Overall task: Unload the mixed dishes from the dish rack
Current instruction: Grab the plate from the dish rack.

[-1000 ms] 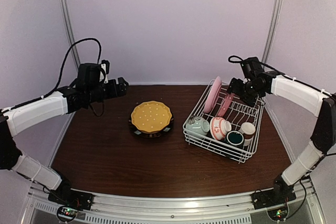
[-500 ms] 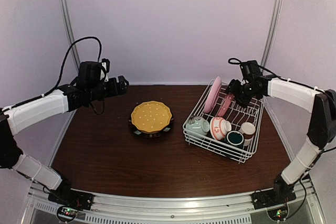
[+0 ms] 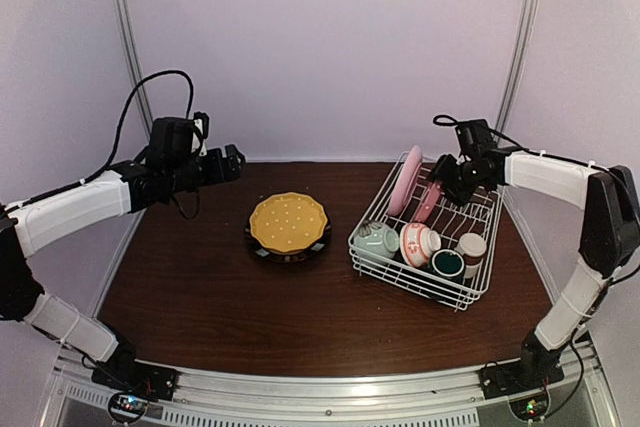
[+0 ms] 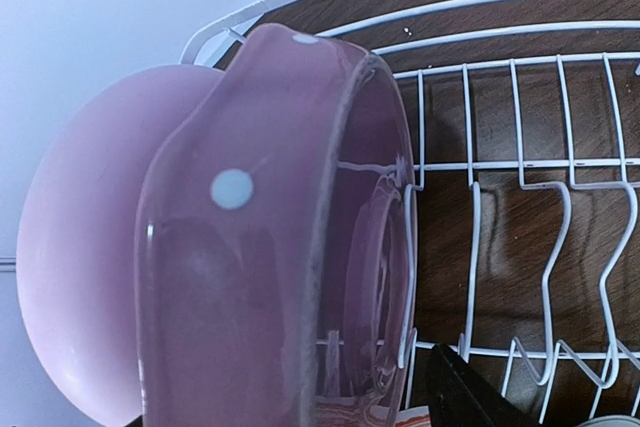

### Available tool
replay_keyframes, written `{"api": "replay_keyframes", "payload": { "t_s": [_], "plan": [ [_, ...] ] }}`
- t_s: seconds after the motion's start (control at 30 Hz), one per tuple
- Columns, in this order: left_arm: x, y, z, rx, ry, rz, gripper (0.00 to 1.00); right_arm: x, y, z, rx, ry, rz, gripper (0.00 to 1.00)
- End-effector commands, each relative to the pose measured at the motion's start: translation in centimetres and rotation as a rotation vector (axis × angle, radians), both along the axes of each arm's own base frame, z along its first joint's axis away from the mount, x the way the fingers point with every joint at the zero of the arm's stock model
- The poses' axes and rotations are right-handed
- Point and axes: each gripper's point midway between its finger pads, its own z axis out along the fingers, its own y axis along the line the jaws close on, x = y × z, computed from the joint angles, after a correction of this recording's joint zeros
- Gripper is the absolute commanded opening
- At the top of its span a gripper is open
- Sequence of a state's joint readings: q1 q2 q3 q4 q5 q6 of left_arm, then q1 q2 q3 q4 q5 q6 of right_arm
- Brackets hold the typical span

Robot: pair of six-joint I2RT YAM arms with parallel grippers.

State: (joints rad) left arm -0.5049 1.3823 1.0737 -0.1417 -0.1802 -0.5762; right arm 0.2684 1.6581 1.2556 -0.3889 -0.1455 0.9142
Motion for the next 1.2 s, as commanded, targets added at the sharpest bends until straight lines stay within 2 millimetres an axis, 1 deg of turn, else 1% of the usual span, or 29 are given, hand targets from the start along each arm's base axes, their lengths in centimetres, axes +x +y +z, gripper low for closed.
{"api": "replay_keyframes", "payload": {
  "t_s": [0.0,0.1,0.3,0.47,0.63,0.83,1.17],
  "plan": [
    [0.7,0.1,0.5,-0.011,-0.010,0.021,0.97,0.2,0.0,-1.3,0.015,0.015,-0.001,0.65],
    [0.7,0.0,0.4,-0.013,-0.008,0.019,0.98,0.4,0.2,-1.6,0.021,0.014,0.003,0.63],
    [0.7,0.0,0.3,-0.012,-0.007,0.019,0.97,0.6,-0.1,-2.2,0.013,0.021,-0.007,0.58],
    [0.7,0.1,0.3,-0.012,-0.006,0.019,0.97,0.7,-0.1,-2.4,0.013,0.021,-0.005,0.54],
    [0.7,0.0,0.3,-0.012,-0.006,0.019,0.97,0.7,-0.4,-1.6,-0.001,0.000,-0.003,0.48],
    [0.7,0.0,0.3,-0.013,-0.006,0.017,0.97,0.7,-0.6,-1.2,-0.013,-0.006,-0.007,0.44],
    [0.7,0.0,0.2,-0.012,-0.004,0.015,0.97,0.8,-1.0,1.5,-0.023,-0.064,-0.012,0.40]
  ]
}}
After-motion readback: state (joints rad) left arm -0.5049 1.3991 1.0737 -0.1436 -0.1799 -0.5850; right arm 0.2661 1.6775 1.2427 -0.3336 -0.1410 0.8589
